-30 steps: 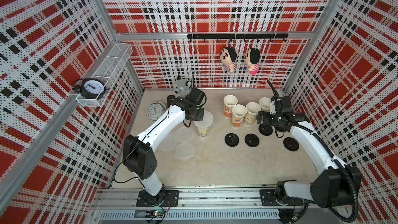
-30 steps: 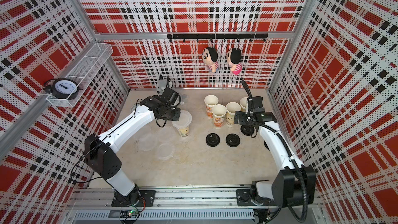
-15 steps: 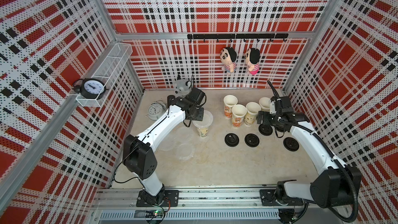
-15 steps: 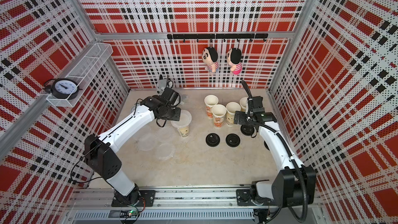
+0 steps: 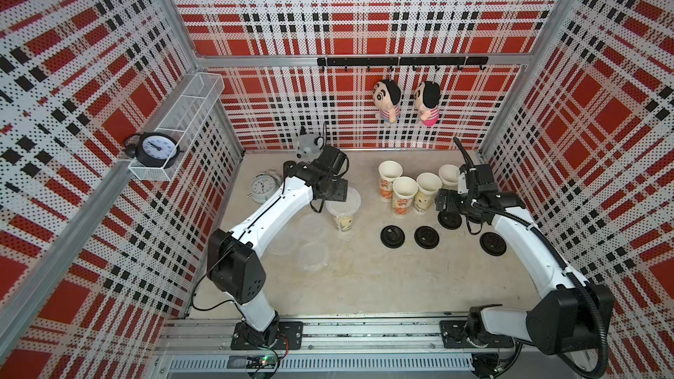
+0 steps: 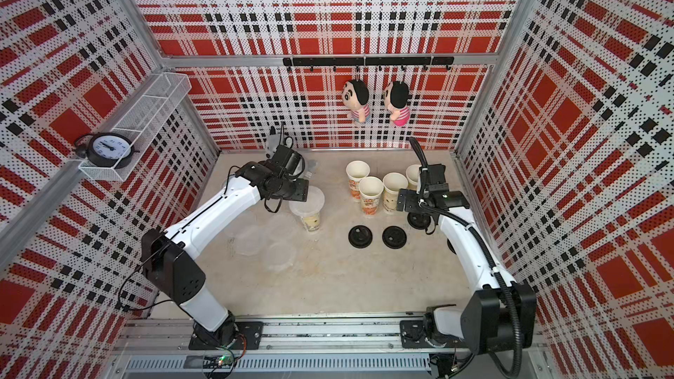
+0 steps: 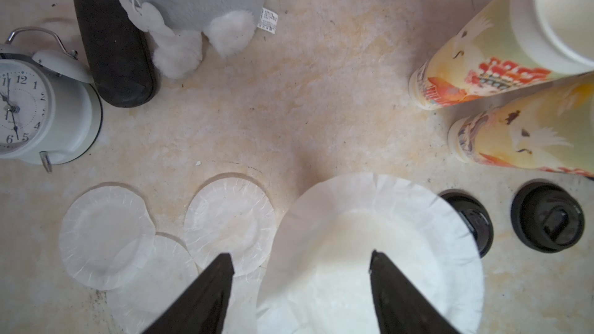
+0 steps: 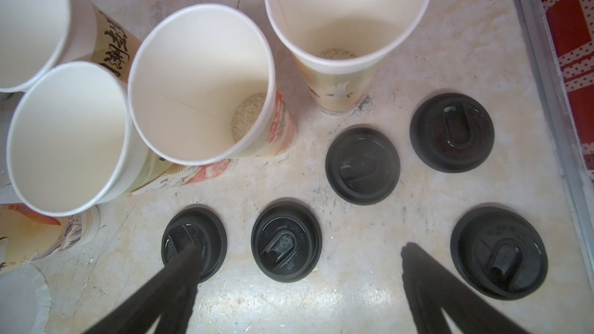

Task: Put the leak-proof paper on the milk tea cups
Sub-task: Place the leak-proof paper at the cup.

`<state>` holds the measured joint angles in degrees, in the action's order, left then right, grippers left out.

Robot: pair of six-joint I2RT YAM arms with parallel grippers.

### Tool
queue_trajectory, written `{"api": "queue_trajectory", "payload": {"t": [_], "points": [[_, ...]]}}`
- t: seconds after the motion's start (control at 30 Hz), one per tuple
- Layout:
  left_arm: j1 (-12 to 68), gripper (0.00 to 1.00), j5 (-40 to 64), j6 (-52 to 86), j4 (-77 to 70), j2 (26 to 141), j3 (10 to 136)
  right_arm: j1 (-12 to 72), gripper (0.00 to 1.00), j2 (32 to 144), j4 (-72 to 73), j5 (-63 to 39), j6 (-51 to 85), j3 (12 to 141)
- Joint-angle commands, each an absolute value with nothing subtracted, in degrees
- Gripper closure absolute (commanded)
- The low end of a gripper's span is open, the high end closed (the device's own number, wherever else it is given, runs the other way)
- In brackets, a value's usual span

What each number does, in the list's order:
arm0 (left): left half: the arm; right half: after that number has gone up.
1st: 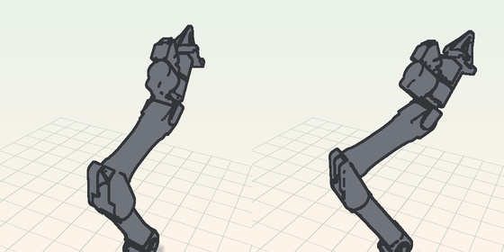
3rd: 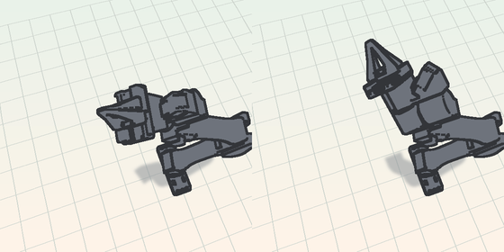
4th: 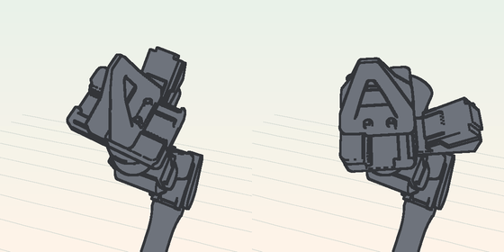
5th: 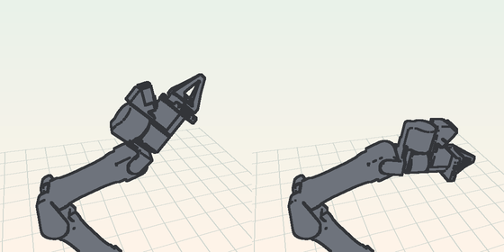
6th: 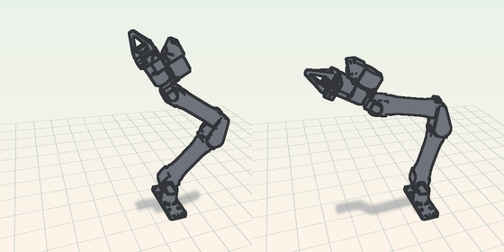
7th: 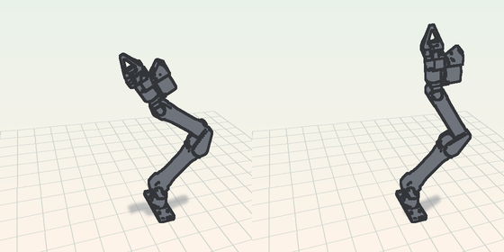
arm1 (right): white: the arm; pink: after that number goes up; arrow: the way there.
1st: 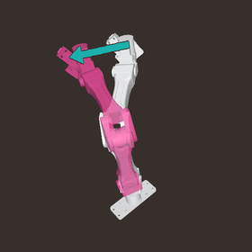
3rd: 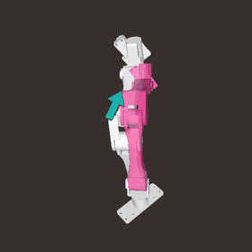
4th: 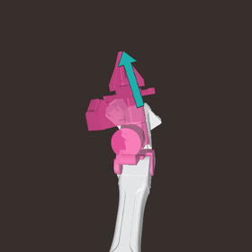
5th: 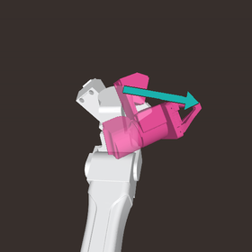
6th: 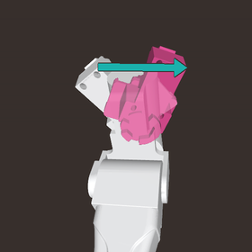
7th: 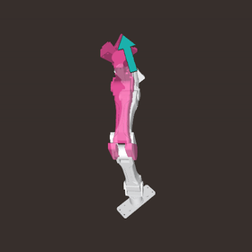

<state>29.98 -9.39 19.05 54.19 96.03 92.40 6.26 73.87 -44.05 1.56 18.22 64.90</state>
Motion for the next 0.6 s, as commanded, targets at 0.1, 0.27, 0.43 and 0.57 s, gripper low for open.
{"api": "queue_trajectory", "payload": {"t": [0.1, 0.27, 0.43, 0.57], "points": [[28.7, 0.21, -8.3, 18.9, 47.2, 88.3, 94.3, 3.5, 0.0, 71.6, -49.2, 5.2, 21.7, 64.4], [26.8, 0.07, -4.9, 19.0, 39.3, 82.1, 90.3, -4.1, 0.0, 71.2, -52.0, 4.9, 23.6, 64.5], [24.5, 0.02, -1.3, 19.1, 34.8, 79.3, 86.1, -5.5, 0.0, 72.3, -53.6, -1.8, 22.2, 64.8], [23.2, 0.02, 0.0, 18.8, 32.2, 77.5, 82.6, -0.6, 0.0, 69.7, -54.8, -1.4, 21.7, 63.6]]}}
